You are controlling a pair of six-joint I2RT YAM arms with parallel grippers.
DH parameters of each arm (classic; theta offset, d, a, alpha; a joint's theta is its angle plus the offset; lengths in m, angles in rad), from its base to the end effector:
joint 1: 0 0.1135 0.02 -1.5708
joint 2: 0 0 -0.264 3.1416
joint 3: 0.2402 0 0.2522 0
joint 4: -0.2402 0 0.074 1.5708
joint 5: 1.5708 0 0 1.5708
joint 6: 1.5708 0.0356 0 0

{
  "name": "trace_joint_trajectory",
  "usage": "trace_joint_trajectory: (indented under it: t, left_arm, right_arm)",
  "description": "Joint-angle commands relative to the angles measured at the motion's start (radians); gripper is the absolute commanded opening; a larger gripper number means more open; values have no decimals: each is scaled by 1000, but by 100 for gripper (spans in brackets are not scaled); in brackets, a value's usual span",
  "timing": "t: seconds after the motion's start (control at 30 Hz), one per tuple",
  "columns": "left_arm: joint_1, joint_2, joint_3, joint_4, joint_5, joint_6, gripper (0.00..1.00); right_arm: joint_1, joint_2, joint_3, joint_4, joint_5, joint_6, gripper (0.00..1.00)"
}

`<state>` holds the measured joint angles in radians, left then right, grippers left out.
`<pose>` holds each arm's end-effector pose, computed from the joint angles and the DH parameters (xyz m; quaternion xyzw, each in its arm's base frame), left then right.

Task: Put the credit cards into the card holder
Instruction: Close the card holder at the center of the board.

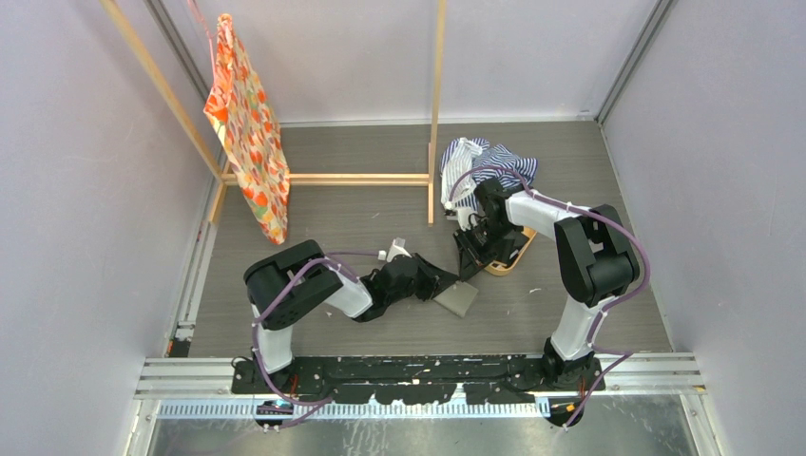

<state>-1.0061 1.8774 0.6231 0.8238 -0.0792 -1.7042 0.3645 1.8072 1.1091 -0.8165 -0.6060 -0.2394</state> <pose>0.1803 -0.2793 0.1054 -0.3078 0.7831 -0.5197 0.1480 0.2860 0.1308 0.1556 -0.2917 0.9084 0.2994 0.0081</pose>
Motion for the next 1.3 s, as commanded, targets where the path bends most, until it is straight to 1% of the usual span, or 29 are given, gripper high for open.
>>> trace_joint_trajectory:
  t: [0.0, 0.17, 0.33, 0.47, 0.53, 0.73, 0.87, 1.0, 1.13, 1.27]
  left_arm:
    - [-3, -7, -12, 51, -25, -3, 10]
    - [-3, -12, -26, 57, -21, -4, 10]
    - [-3, 0, -33, 79, -7, -9, 18]
    - [-2, 16, -31, 100, 2, -15, 18]
    - [-2, 20, -28, 103, 5, -17, 18]
    - [0, 9, -38, 104, 7, -13, 10]
    - [1, 6, -49, 122, 9, -11, 1]
    - [1, 15, -56, 154, 17, -11, 0]
    - [2, 13, -70, 179, 21, -14, 0]
    - [1, 3, -80, 186, 30, -10, 0]
  right_arm:
    - [4, -6, 32, -6, 12, -1, 14]
    - [5, -3, 32, -6, 17, 0, 14]
    - [6, -3, 33, -6, 17, -1, 14]
    - [5, -3, 34, -7, 17, -2, 14]
    - [5, -3, 33, -6, 18, -3, 14]
    - [7, -2, 33, -6, 21, -2, 14]
    - [10, -1, 34, -5, 26, -3, 14]
    - [12, -2, 34, -4, 28, -3, 14]
    - [13, -7, 34, -3, 24, -2, 20]
    - [13, -44, 30, 10, 11, 0, 22]
